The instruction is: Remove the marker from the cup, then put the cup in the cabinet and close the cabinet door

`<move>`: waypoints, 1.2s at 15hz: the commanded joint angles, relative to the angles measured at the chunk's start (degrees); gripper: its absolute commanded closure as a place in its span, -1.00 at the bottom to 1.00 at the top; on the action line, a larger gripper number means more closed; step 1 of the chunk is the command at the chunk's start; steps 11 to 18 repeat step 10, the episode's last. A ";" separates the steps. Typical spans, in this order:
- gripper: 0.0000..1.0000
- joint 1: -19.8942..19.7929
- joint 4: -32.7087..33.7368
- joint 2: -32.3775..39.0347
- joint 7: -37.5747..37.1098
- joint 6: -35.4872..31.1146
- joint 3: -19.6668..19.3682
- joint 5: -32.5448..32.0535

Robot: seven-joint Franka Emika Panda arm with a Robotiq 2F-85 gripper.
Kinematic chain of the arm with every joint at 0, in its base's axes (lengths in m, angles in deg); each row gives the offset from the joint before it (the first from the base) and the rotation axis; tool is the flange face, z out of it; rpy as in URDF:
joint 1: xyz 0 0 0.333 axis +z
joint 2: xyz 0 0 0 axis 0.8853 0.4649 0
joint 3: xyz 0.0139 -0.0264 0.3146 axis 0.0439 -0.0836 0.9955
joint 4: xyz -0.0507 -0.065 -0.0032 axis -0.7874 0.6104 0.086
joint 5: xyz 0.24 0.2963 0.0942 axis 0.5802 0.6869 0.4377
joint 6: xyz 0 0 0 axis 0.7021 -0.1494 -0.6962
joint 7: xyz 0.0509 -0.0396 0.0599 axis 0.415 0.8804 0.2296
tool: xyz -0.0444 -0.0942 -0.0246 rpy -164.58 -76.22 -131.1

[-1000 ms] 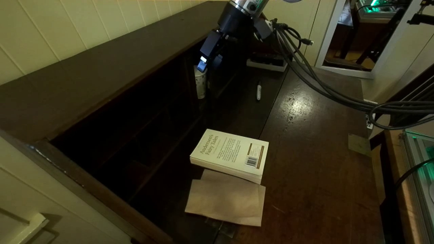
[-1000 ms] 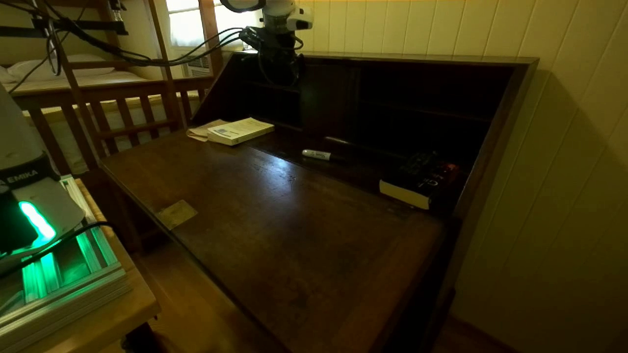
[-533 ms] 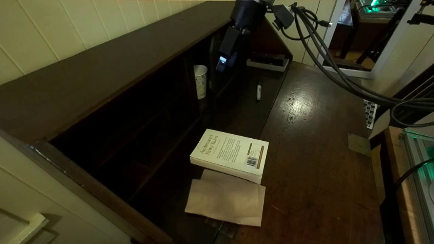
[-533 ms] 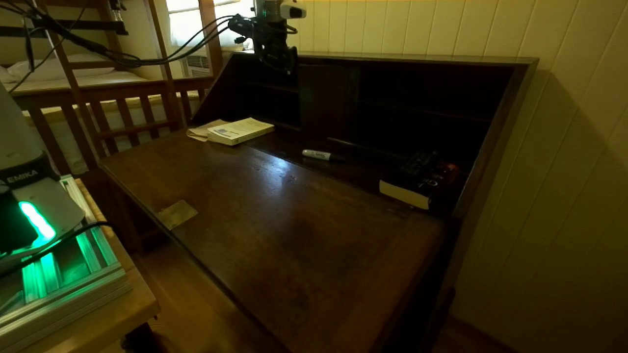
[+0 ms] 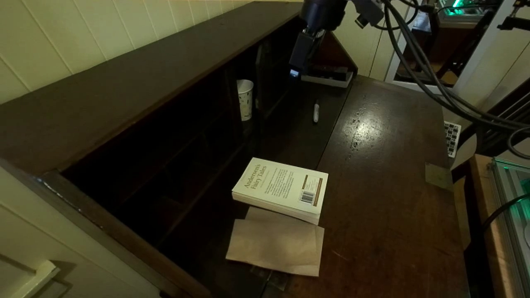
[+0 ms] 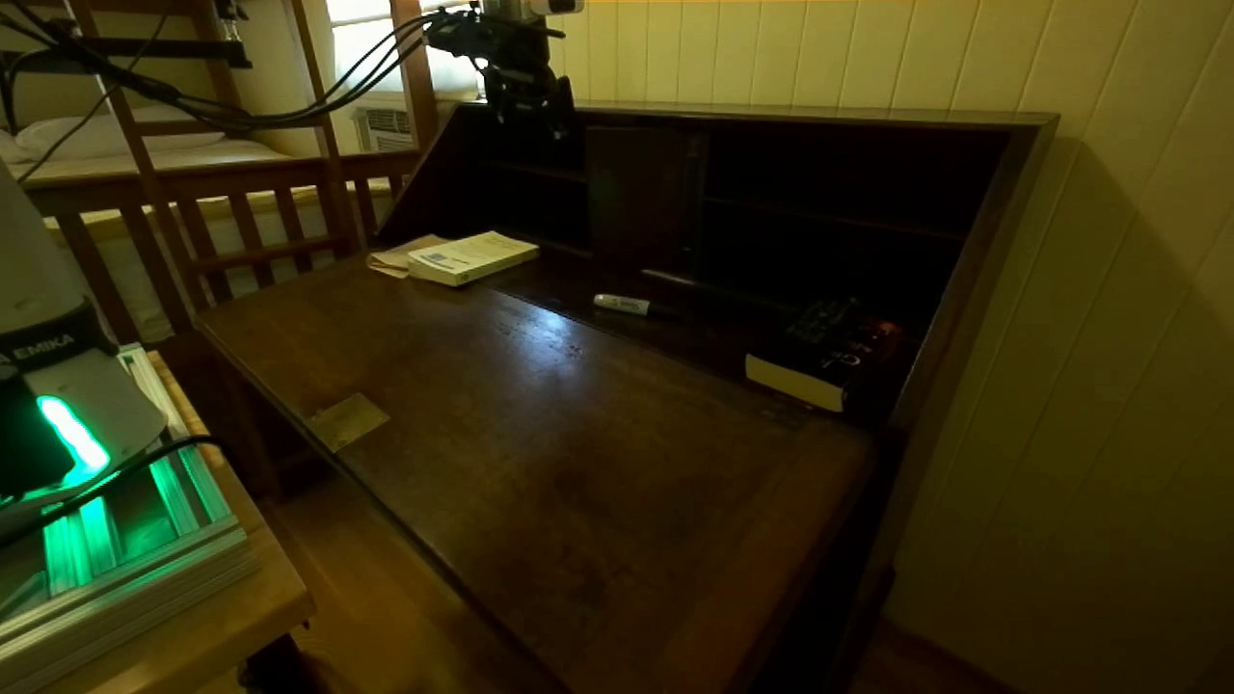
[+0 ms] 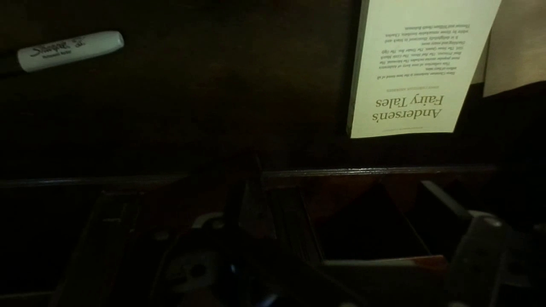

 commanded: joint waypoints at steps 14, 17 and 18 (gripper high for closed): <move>-1.00 2.05 -7.52 -8.18 -13.26 -0.13 -1.64 -11.72; -1.00 2.05 -7.52 -8.18 -13.26 -0.13 -1.64 -11.72; -1.00 2.05 -7.52 -8.18 -13.26 -0.13 -1.64 -11.72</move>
